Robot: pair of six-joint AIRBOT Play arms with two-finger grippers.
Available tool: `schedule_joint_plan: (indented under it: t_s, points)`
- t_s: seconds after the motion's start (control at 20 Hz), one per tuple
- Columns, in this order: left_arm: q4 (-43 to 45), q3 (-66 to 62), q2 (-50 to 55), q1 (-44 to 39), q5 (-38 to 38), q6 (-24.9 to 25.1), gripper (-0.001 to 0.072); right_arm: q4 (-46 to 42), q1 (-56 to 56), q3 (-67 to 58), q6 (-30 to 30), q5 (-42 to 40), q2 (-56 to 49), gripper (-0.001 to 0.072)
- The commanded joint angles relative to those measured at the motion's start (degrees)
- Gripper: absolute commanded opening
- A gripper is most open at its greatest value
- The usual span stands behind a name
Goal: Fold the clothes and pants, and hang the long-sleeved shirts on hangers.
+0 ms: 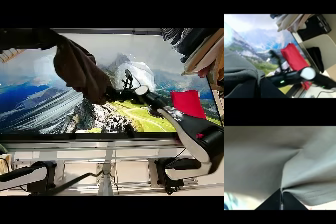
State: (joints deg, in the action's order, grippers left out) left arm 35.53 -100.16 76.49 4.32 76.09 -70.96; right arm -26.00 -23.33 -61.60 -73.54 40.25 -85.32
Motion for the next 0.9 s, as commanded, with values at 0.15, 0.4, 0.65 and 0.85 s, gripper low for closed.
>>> schedule_joint_plan:
  t_s: [0.15,0.4,0.65,0.85]
  points:
    - [-1.0,-0.1,-10.8,19.5,15.5,-0.2,0.0009,-44.3,2.2,-14.2,-11.6,22.0,35.5,0.0014]
    - [-35.5,-0.1,-23.0,35.5,25.7,7.1,0.0010,-39.8,2.2,-30.6,-9.0,17.6,53.2,0.0014]
    - [-49.9,0.0,-26.9,44.3,23.1,15.0,0.0010,-45.6,2.2,-40.3,-6.0,16.2,48.0,0.0014]
    - [-14.5,7.6,-21.2,29.6,12.2,12.5,0.0010,-55.4,2.3,-38.5,-10.6,22.2,31.2,0.0014]
